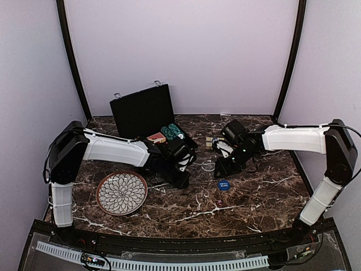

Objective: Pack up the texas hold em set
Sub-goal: Pick up the dice from the center of the board, then place the dice in the slot.

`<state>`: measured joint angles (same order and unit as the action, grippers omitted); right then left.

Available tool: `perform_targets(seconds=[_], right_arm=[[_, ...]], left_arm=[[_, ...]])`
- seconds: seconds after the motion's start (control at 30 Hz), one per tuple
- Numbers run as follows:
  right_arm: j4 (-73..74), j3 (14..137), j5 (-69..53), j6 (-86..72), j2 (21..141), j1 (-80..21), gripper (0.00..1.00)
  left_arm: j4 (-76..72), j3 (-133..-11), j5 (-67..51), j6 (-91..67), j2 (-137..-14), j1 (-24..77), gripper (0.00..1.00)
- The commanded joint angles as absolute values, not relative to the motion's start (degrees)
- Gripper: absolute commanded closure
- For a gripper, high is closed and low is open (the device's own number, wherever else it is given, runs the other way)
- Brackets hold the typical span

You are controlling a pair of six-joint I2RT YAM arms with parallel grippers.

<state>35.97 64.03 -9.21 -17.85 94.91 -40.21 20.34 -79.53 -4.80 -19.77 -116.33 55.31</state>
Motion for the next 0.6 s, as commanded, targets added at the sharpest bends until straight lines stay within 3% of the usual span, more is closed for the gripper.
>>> perform_targets(seconds=[0.0, 0.27, 0.57], right_arm=[[34.9, 63.5, -9.3, -17.4, 93.0, -39.7, 0.58], [34.6, 63.1, -9.2, -16.9, 92.6, -39.6, 0.58], [33.8, 62.9, -9.9, -16.4, 92.5, -39.3, 0.58]], left_arm=[[21.1, -81.0, -4.3, -15.4, -113.3, 55.7, 0.94], [21.5, -80.6, -0.9, -1.4, -107.3, 52.5, 0.93], [22.9, -80.2, -7.8, 9.2, -103.4, 42.8, 0.95]])
